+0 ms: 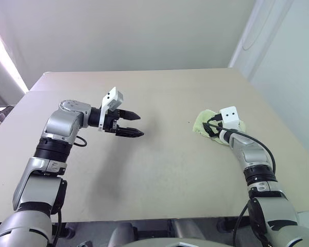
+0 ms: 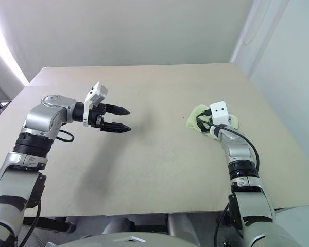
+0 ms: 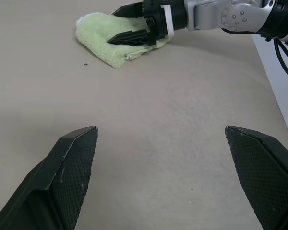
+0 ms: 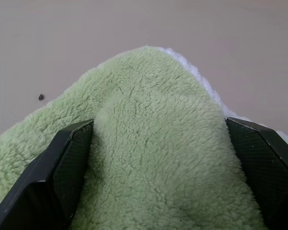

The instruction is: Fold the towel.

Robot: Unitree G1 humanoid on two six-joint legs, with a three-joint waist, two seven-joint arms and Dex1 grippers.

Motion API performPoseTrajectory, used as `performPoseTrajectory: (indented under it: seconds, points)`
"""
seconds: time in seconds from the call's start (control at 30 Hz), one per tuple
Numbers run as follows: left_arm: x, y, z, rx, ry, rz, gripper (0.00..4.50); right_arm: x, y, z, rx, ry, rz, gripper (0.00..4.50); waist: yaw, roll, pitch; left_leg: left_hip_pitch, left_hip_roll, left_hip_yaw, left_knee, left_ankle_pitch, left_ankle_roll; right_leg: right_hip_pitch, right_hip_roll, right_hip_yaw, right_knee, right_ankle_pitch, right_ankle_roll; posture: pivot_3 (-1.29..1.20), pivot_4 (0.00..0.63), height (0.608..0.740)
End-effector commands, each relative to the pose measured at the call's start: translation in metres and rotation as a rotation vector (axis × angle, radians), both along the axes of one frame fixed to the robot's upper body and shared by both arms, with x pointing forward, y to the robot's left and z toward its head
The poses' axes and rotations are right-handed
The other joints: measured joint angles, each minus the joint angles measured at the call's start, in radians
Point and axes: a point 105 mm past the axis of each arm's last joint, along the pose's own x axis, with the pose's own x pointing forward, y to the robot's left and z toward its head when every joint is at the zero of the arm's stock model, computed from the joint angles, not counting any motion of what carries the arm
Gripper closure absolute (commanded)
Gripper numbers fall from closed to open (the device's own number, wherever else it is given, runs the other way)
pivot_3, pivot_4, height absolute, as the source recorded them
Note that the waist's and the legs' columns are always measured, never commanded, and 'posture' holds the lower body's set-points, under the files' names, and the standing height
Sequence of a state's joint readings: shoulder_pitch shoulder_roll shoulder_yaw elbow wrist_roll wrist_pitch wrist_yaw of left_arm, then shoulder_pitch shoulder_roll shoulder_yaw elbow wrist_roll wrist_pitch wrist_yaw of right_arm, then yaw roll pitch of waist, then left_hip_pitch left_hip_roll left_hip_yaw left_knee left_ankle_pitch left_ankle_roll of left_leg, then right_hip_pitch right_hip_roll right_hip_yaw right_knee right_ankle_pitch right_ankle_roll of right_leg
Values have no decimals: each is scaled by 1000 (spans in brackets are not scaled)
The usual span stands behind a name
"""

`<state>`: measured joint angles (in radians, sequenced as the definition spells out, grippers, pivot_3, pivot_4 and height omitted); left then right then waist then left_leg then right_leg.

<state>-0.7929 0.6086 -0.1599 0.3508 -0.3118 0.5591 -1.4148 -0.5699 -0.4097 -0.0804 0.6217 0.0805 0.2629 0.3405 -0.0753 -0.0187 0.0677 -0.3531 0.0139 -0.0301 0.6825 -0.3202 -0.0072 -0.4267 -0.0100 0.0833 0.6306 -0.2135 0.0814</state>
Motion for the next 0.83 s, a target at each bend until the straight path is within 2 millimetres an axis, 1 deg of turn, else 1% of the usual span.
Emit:
performPoseTrajectory:
  seconds: [0.03,0.07,0.17,0.23,0.3,0.37,0.4,0.43,0.47,0.53,0.57,0.63,0.67,0.83]
  points:
    - [-1,3,14,-34,-34,7,0,3,-7,22,7,-74,-7,29,0,0,0,0,0,0,0,0,0,0,0,0,0,0,0,0,0,712]
    - [-1,4,15,-36,-33,9,0,3,-10,32,17,-105,-12,29,1,0,0,0,0,0,0,0,0,0,0,0,0,0,0,0,0,712]
    - [-1,5,15,-35,-33,11,0,1,-14,51,32,-162,-14,29,2,0,0,0,0,0,0,0,0,0,0,0,0,0,0,0,0,712]
    - [0,8,15,-34,-33,23,0,-7,-11,85,132,-243,46,29,3,1,1,-1,0,0,0,0,0,-1,0,0,0,1,1,0,0,712]
    - [2,12,15,-37,-38,48,0,-22,-3,112,236,-284,131,29,5,1,1,-1,0,-1,0,0,0,-1,0,0,0,2,2,0,0,712]
    - [5,17,16,-44,-46,77,0,-43,15,125,300,-274,262,29,6,2,0,-1,0,-1,-1,0,0,-1,0,-1,0,1,2,0,0,712]
    - [6,20,16,-42,-50,89,0,-54,24,128,315,-257,328,29,6,2,0,-1,0,-2,-1,0,0,-1,0,-1,0,1,2,0,0,712]
    - [7,23,17,-42,-54,103,0,-66,33,128,326,-231,396,29,6,1,0,-1,0,-2,-1,0,0,-1,0,-2,0,1,2,0,0,712]
    - [9,26,17,-36,-55,115,0,-78,41,124,310,-193,468,29,7,1,0,-1,1,-3,-1,0,0,-1,0,-2,0,0,3,0,0,712]
    - [10,33,14,-22,-55,134,0,-97,51,109,282,-110,560,29,7,1,0,-1,1,-2,-1,0,0,0,0,-2,0,-2,2,0,0,712]
    - [11,36,12,-12,-54,141,0,-103,53,101,280,-68,584,29,6,1,0,-1,1,-2,0,0,0,0,0,-2,0,-2,1,0,0,712]
    - [11,40,8,-4,-52,159,0,-112,53,86,277,-2,612,29,7,1,0,0,0,-1,1,0,0,0,0,-1,0,-2,0,0,0,712]
    - [11,42,7,-7,-51,174,0,-116,53,82,280,12,623,29,7,1,0,0,0,0,1,0,0,0,0,-1,0,-2,0,0,0,712]
    - [7,45,8,-18,-37,195,0,-117,53,77,272,15,627,29,6,1,0,1,0,0,2,0,0,1,0,-1,0,-2,0,0,0,712]
